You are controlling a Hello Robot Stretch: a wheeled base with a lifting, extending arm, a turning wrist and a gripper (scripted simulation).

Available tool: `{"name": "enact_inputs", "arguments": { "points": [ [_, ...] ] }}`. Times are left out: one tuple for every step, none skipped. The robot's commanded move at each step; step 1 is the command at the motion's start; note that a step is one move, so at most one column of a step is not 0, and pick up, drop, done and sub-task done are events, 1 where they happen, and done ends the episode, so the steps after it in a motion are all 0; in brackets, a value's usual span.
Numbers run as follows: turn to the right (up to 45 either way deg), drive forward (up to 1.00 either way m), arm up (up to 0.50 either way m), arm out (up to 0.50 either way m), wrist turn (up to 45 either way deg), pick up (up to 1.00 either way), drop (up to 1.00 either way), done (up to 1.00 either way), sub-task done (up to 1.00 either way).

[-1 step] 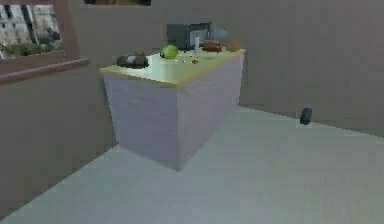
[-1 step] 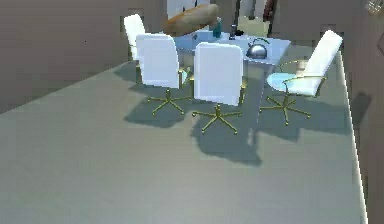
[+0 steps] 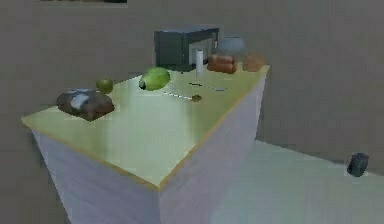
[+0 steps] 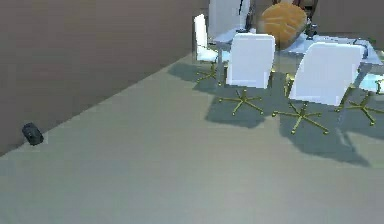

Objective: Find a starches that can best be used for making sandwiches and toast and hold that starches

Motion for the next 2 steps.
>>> {"name": "enact_inputs", "arguments": {
  "points": [
    [0.0,0.1,0.0,0.0,0.0,0.0,0.0,0.0,0.0],
    [-45.0,0.0,0.0,0.0,0.0,0.0,0.0,0.0,0.0]
  ]
}}
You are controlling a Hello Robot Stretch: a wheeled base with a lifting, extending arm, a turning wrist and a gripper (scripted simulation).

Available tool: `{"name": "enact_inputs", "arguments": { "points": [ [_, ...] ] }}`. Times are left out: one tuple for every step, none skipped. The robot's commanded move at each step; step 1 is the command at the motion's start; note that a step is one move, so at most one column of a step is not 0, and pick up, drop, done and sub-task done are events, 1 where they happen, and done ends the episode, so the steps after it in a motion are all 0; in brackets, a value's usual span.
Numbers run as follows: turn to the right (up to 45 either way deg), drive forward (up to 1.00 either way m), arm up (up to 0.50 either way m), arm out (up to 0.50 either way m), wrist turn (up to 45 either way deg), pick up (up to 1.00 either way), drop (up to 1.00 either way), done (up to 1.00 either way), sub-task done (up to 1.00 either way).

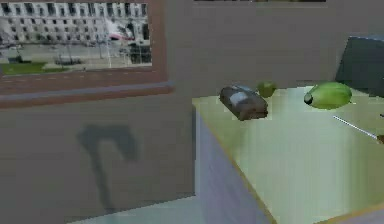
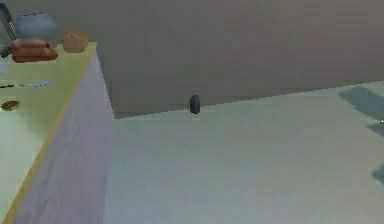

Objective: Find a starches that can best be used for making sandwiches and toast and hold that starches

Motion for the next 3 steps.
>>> {"name": "enact_inputs", "arguments": {
  "points": [
    [-45.0,0.0,0.0,0.0,0.0,0.0,0.0,0.0,0.0],
    [-27.0,0.0,0.0,0.0,0.0,0.0,0.0,0.0,0.0],
    [45.0,0.0,0.0,0.0,0.0,0.0,0.0,0.0,0.0]
  ]
}}
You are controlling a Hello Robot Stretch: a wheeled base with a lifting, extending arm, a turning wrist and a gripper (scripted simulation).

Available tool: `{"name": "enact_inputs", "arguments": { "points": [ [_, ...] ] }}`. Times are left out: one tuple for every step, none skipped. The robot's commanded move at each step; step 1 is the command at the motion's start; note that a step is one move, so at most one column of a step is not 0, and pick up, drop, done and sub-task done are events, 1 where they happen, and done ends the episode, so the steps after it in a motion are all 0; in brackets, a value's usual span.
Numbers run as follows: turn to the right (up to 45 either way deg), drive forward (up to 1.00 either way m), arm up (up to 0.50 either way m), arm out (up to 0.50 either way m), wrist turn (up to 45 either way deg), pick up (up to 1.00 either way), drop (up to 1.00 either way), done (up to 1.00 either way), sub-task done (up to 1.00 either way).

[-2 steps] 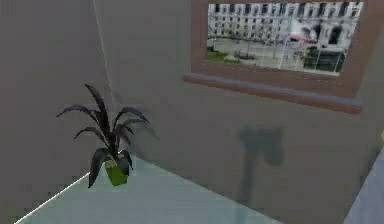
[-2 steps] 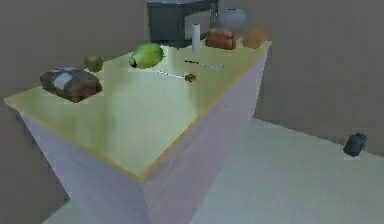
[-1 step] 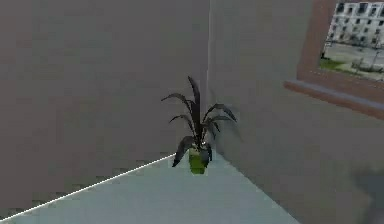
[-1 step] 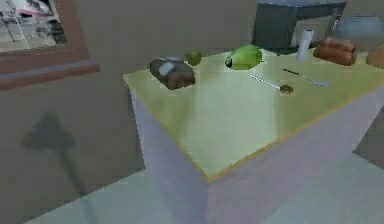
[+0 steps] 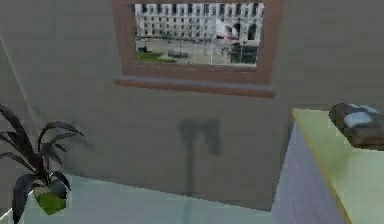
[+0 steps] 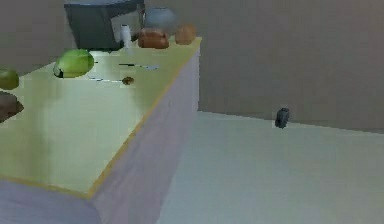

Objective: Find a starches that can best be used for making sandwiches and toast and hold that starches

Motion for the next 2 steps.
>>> {"name": "enact_inputs", "arguments": {
  "points": [
    [12.0,0.0,0.0,0.0,0.0,0.0,0.0,0.0,0.0],
    [0.0,0.6,0.0,0.0,0.0,0.0,0.0,0.0,0.0]
  ]
}}
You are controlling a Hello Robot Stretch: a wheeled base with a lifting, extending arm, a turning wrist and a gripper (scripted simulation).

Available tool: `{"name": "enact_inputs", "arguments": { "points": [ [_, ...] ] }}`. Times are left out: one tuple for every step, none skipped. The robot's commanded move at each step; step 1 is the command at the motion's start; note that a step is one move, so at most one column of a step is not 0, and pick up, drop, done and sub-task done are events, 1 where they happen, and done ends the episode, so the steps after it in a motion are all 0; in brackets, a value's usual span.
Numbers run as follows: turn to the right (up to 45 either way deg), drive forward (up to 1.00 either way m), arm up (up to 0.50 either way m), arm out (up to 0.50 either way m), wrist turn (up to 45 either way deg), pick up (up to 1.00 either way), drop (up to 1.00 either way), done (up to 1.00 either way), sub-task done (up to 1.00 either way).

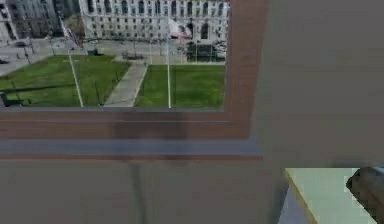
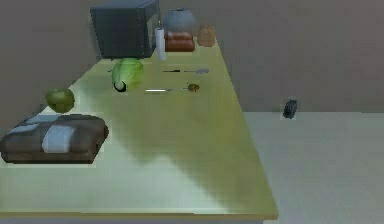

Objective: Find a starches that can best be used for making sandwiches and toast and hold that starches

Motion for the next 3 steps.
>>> {"name": "enact_inputs", "arguments": {
  "points": [
    [-30.0,0.0,0.0,0.0,0.0,0.0,0.0,0.0,0.0],
    [0.0,0.0,0.5,0.0,0.0,0.0,0.0,0.0,0.0],
    [0.0,0.0,0.38,0.0,0.0,0.0,0.0,0.0,0.0]
  ]
}}
